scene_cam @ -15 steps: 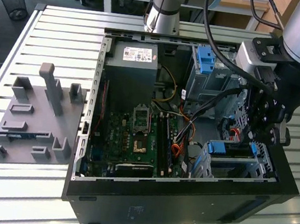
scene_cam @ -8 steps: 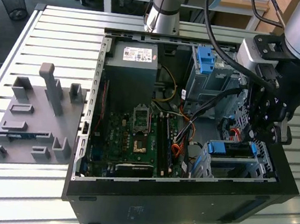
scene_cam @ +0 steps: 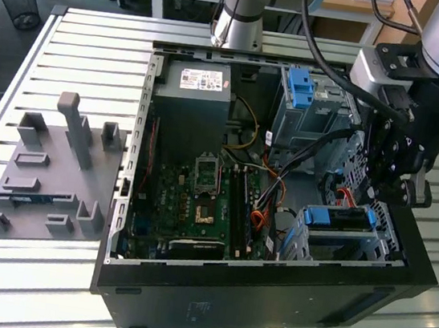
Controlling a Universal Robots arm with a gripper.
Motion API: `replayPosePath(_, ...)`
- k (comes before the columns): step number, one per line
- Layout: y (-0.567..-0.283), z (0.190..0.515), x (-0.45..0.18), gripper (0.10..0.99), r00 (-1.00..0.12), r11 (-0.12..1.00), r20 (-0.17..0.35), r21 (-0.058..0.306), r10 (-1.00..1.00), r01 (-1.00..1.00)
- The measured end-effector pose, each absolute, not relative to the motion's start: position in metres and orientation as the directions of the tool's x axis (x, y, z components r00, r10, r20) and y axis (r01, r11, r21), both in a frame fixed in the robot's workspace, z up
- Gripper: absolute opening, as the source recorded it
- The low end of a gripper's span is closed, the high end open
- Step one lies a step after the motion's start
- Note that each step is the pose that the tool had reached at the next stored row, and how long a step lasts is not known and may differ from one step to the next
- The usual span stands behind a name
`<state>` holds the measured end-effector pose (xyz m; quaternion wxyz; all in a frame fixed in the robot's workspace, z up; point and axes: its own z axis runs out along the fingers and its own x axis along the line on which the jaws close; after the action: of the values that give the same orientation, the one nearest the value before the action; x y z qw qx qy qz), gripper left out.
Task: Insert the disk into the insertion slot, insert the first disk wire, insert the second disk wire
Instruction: 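Insert the second disk wire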
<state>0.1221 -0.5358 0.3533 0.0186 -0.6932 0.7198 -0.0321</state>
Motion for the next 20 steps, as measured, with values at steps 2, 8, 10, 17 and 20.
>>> replayPosePath(2,-0.536,0.353,0.121,0.106,-0.038,0.037,0.017,-0.071,-0.999,-0.997)
replayPosePath(8,-0.536,0.353,0.101,0.106,-0.038,0.037,0.017,-0.071,-0.999,-0.997)
replayPosePath(10,-0.536,0.353,0.099,0.106,-0.038,0.037,0.017,-0.07,-0.999,-0.997)
replayPosePath(17,-0.533,0.353,0.099,0.106,-0.038,0.037,0.017,-0.029,-0.999,-0.999)
replayPosePath(20,-0.532,0.354,0.099,0.106,-0.038,0.037,0.016,-0.025,-0.999,-0.999)
